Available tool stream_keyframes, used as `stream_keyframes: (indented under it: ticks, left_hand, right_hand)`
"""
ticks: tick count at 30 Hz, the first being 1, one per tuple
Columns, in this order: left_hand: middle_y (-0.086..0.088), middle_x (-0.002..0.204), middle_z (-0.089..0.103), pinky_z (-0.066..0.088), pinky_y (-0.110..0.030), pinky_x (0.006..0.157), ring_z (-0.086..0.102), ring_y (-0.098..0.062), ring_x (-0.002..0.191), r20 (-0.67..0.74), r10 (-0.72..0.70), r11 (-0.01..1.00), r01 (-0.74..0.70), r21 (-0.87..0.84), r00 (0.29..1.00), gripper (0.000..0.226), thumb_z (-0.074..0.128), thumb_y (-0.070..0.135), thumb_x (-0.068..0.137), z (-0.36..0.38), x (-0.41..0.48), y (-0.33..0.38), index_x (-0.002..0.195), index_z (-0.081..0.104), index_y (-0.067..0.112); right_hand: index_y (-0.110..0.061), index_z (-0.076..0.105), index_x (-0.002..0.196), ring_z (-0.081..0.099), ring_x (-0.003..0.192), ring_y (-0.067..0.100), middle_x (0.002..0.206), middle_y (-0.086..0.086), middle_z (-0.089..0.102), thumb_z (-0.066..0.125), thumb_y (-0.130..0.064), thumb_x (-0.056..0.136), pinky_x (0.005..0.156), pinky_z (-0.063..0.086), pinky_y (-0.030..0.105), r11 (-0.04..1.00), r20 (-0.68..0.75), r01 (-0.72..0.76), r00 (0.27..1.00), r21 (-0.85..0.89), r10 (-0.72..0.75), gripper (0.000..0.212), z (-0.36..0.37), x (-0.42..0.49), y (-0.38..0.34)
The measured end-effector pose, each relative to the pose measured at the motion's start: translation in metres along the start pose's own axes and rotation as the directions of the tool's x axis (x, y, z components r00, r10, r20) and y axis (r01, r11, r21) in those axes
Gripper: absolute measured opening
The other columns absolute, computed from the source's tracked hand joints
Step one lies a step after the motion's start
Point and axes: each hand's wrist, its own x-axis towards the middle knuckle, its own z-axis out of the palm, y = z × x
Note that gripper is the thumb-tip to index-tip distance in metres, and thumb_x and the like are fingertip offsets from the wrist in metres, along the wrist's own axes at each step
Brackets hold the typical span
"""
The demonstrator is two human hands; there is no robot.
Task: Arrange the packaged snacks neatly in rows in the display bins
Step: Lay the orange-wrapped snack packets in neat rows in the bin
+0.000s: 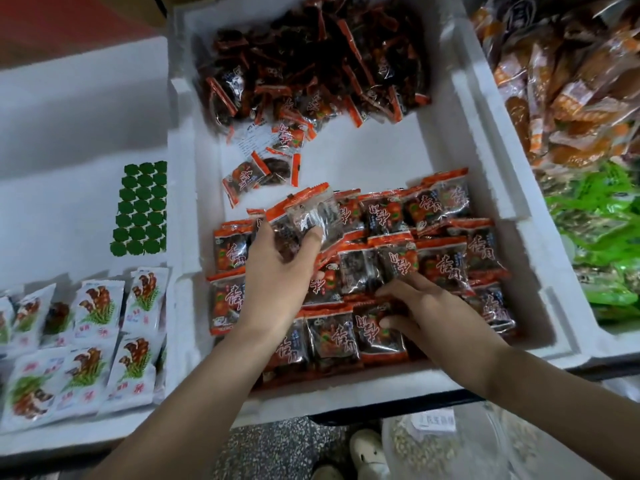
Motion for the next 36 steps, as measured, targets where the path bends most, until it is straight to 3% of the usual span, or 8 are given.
stream_keyframes:
  ticks: [5,10,13,21,24,28,31,36]
  left_hand:
    - [0.018,0.091,0.06,0.039,0.001,0.057,0.058,0.015,0.062,0.075,-0.025,0.999,0.027,-0.024,0.997,0.027,0.06,0.03,0.091,0.0,-0.018,0.008,0.116,0.052,0.023]
    - [0.012,0.099,0.066,0.047,-0.009,0.065,0.064,0.006,0.079,0.272,-0.034,0.998,0.045,-0.034,0.962,0.025,0.068,0.03,0.084,0.009,-0.035,0.002,0.106,0.057,0.025]
    - [0.011,0.116,0.063,0.048,-0.031,0.095,0.059,-0.003,0.108,0.347,-0.035,0.998,0.048,-0.029,0.937,0.054,0.071,0.05,0.075,0.015,-0.039,-0.003,0.119,0.055,0.024]
    - [-0.002,0.136,0.052,0.046,-0.043,0.099,0.054,-0.016,0.12,0.402,-0.027,0.995,-0.013,0.096,0.915,0.094,0.058,0.076,0.068,0.023,-0.049,-0.005,0.137,0.04,0.014]
    - [-0.006,0.105,0.062,0.048,-0.026,0.087,0.059,-0.014,0.098,0.319,-0.034,0.998,0.014,0.066,0.947,0.047,0.05,0.05,0.09,0.027,-0.048,-0.006,0.113,0.054,0.009]
    - [0.007,0.124,0.06,0.044,-0.032,0.101,0.054,-0.006,0.116,0.358,-0.139,0.986,0.164,-0.039,0.923,0.036,0.041,0.04,0.096,0.039,-0.053,-0.007,0.127,0.051,0.024]
    - [0.015,0.107,0.068,0.054,-0.031,0.085,0.063,-0.003,0.1,0.398,-0.14,0.951,0.235,-0.202,0.907,0.029,0.037,0.026,0.1,0.048,-0.054,-0.005,0.115,0.056,0.043]
    - [-0.001,0.118,0.066,0.058,-0.035,0.072,0.066,-0.017,0.101,0.425,-0.195,0.898,0.335,-0.284,0.884,0.034,0.033,0.027,0.102,0.041,-0.051,-0.005,0.131,0.051,0.026]
  right_hand:
    - [-0.025,0.041,0.127,0.052,0.07,0.002,0.112,-0.012,0.044,0.052,-0.052,0.084,0.065,0.041,0.016,0.999,-0.143,0.041,0.989,-0.028,-0.045,0.052,-0.008,-0.006,-0.003]
    - [-0.023,0.049,0.117,0.063,0.087,0.002,0.097,-0.01,0.064,0.053,-0.055,0.07,0.078,0.053,0.02,0.752,-0.118,-0.04,0.981,0.658,0.155,0.057,-0.021,-0.009,-0.013]
    - [-0.006,0.061,0.106,0.065,0.086,0.026,0.091,0.012,0.067,0.057,-0.058,0.067,0.08,0.053,0.042,0.775,-0.05,-0.077,0.989,0.628,0.14,0.065,-0.022,-0.011,-0.009]
    - [-0.017,0.062,0.107,0.068,0.089,0.003,0.096,-0.009,0.073,0.061,-0.007,0.085,0.07,0.05,0.012,0.481,0.009,-0.073,0.991,0.874,0.133,0.025,-0.022,-0.032,-0.007]
    - [-0.024,0.058,0.094,0.066,0.076,0.003,0.081,-0.011,0.071,0.066,-0.02,0.084,0.065,0.05,0.015,0.695,-0.277,-0.003,0.916,0.719,0.29,0.014,-0.025,-0.034,0.0]
    - [-0.029,0.049,0.097,0.051,0.08,-0.015,0.088,-0.021,0.051,0.069,-0.024,0.083,0.07,0.034,-0.002,0.946,-0.54,0.048,0.829,0.32,0.141,0.025,-0.021,-0.032,-0.004]
    - [-0.016,0.052,0.125,0.041,0.092,-0.014,0.106,-0.01,0.041,0.062,-0.04,0.086,0.087,0.026,-0.005,0.959,-0.439,0.126,0.899,0.254,-0.001,0.047,-0.005,-0.03,-0.015]
    - [-0.019,0.052,0.125,0.044,0.099,-0.013,0.115,-0.01,0.046,0.052,-0.044,0.089,0.087,0.03,-0.002,0.914,-0.438,0.096,0.894,0.394,0.094,0.044,-0.008,-0.028,-0.014]
